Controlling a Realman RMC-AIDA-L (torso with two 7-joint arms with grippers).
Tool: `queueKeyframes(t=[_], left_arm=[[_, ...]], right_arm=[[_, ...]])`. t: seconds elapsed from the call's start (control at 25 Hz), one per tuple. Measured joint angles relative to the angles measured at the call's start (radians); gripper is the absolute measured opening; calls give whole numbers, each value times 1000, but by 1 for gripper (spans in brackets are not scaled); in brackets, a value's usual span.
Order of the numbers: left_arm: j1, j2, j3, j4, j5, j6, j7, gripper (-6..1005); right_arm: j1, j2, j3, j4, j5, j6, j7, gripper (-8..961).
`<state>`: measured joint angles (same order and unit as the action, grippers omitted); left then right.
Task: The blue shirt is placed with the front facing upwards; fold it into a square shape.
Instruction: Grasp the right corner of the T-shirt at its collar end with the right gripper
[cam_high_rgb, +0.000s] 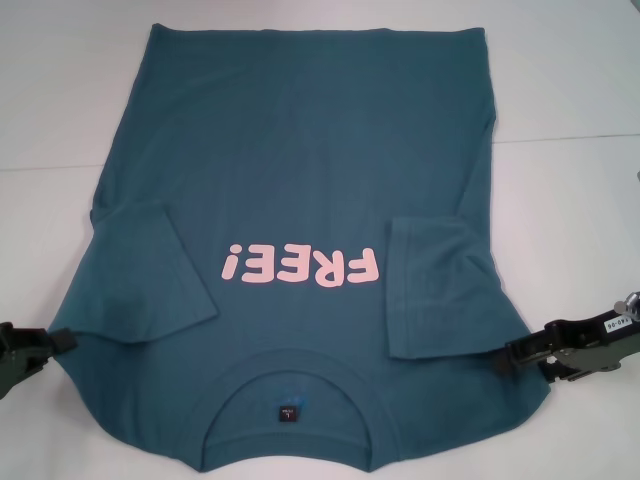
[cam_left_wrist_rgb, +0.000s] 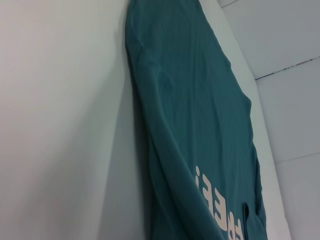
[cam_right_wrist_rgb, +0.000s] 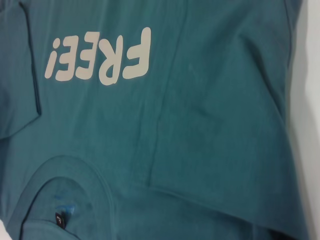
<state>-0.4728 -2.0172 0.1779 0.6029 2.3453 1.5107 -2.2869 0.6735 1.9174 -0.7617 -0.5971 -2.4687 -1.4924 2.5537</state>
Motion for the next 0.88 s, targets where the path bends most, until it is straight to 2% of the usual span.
queueKeyframes(t=[0.24, 0.44, 0.88], left_arm=[[2, 0, 0, 0, -7, 0, 0, 13], [2, 0, -1, 0, -7, 0, 0, 13], [2, 0, -2, 0, -9, 0, 0, 13]], right_arm=[[0, 0, 5, -8, 1, -1, 4, 820], [4, 0, 0, -3, -1, 2, 4, 580], [5, -2, -1, -2, -40, 7, 4, 124]])
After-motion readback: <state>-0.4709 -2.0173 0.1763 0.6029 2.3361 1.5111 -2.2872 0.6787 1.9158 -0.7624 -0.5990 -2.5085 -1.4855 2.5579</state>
